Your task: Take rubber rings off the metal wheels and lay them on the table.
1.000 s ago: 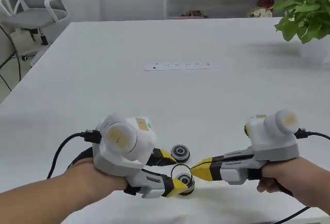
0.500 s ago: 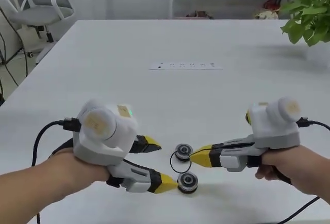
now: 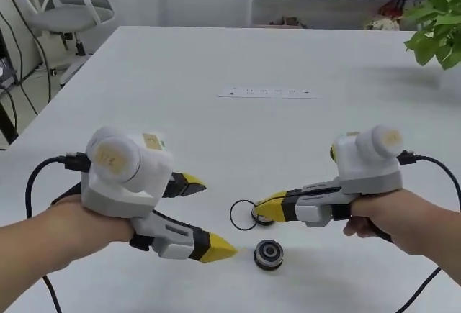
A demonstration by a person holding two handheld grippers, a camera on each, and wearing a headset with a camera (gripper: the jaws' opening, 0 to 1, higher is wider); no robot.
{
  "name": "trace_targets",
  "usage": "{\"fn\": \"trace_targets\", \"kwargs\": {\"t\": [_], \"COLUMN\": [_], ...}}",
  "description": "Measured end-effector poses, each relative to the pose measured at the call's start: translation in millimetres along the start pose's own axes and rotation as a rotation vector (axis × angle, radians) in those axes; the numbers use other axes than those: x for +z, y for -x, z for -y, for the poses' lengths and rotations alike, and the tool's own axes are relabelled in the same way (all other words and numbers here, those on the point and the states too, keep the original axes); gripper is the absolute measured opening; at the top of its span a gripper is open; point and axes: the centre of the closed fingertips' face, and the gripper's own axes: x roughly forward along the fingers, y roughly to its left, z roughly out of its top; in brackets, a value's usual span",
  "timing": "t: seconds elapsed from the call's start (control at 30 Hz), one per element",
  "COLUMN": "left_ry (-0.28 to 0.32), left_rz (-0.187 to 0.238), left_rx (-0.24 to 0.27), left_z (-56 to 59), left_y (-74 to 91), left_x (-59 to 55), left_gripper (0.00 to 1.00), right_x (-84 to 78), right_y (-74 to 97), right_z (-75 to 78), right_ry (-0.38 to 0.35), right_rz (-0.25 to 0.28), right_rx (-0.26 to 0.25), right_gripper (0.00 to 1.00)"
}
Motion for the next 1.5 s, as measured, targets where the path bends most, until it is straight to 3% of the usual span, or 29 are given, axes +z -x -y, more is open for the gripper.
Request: {"fn": "trace_targets", "kwargs": {"t": [0.37,0.63,1.03,1.5], "left_ry": [0.028,0.043,0.053,0.049], "left_rz": [0.003,-0.002,-0.017,-0.025], "left_rx": [0.03,0.039,0.038,0.031], "left_z": [-9.4,-12.5,-13.0,-11.9], "left_y": [10.5,14.2,13.4,11.1], "left_x": [-7.1,-12.1,-16.7,-15.4], "left_gripper": [0.73,0.73,0.73,0.73], "right_x": [-5.7,-20.7,-30.8,-28.6], "right_y": [-21.7,-35.2,-37.1,-33.6], "right_z": [7.3,11.5,19.6,20.0], "right_ry": [0.004,0.017,0.047,0.069], "right_rz": [-0.052,-0.112,-0.153,-0.149], "right_rx": [-0.011,-0.022,-0.054,-0.067], "right_gripper": [0.0,0.0,0.0,0.15]}}
